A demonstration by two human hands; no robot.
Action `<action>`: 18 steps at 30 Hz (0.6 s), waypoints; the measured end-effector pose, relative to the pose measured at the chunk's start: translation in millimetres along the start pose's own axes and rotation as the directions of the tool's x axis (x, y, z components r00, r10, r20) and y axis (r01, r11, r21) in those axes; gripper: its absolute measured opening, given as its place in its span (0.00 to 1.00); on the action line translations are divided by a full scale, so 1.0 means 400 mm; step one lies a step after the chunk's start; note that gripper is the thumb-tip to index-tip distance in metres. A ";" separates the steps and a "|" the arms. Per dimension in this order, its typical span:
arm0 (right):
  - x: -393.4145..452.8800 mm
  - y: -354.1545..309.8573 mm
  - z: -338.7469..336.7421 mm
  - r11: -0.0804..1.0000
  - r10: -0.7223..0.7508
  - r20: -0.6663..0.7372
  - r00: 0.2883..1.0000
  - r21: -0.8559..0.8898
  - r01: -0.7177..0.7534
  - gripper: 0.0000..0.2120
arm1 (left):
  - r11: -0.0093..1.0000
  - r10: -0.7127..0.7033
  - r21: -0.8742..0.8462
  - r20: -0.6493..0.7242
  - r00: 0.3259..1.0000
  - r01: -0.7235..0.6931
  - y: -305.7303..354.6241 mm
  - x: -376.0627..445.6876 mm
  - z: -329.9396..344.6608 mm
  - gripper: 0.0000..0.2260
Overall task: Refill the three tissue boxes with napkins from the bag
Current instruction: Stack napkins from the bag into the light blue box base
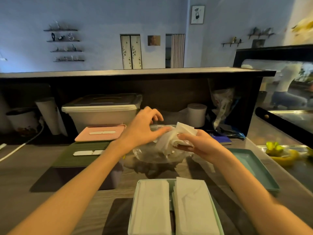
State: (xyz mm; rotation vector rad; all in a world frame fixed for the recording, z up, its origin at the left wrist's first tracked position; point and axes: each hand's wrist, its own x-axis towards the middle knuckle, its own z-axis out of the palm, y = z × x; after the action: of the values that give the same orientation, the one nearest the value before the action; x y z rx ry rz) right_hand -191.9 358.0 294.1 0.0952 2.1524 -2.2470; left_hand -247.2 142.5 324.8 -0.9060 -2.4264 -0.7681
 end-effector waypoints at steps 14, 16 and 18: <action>0.013 -0.018 -0.005 0.954 0.016 -0.023 1.000 -0.300 -0.022 0.18 | 0.431 -0.308 -0.686 0.499 0.810 0.586 0.022 -0.059 0.121 0.19; 0.029 -0.001 0.000 0.905 -0.057 -0.052 0.997 -0.424 0.030 0.20 | 0.241 -0.364 -0.736 0.536 0.762 0.633 0.028 -0.061 0.145 0.15; 0.047 0.018 -0.001 0.840 -0.151 -0.073 0.986 -0.535 0.089 0.21 | 0.139 -0.431 -0.736 0.557 0.709 0.663 0.024 -0.063 0.165 0.16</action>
State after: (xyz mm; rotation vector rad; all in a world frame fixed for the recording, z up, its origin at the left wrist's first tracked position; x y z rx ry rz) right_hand -210.1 358.5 285.6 0.0735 2.8259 -1.6342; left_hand -236.6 178.7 264.3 -0.2623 -2.3577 -2.6604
